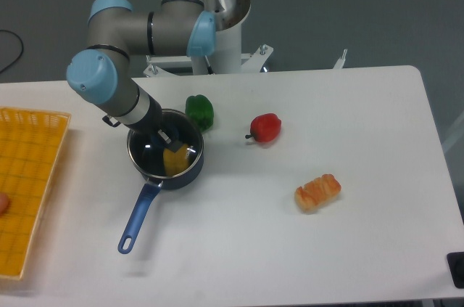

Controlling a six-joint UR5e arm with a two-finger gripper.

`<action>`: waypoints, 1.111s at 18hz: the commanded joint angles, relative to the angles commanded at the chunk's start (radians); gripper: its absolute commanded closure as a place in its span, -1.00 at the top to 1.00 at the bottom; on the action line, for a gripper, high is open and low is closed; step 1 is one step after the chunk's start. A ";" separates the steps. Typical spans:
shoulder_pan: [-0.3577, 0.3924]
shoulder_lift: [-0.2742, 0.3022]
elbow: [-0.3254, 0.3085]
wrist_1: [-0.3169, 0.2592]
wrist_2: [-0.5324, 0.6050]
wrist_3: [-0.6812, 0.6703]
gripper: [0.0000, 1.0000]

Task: Close the pot lid

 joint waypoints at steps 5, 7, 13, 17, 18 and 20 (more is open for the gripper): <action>0.000 -0.002 -0.003 0.000 0.002 0.000 -0.07; -0.008 -0.002 -0.002 0.000 0.002 0.000 0.05; -0.015 -0.015 -0.002 0.002 0.003 0.000 0.31; -0.021 -0.025 -0.003 0.002 0.026 -0.008 0.46; -0.025 -0.025 -0.002 0.002 0.026 -0.008 0.51; -0.025 -0.025 0.000 0.002 0.028 -0.005 0.60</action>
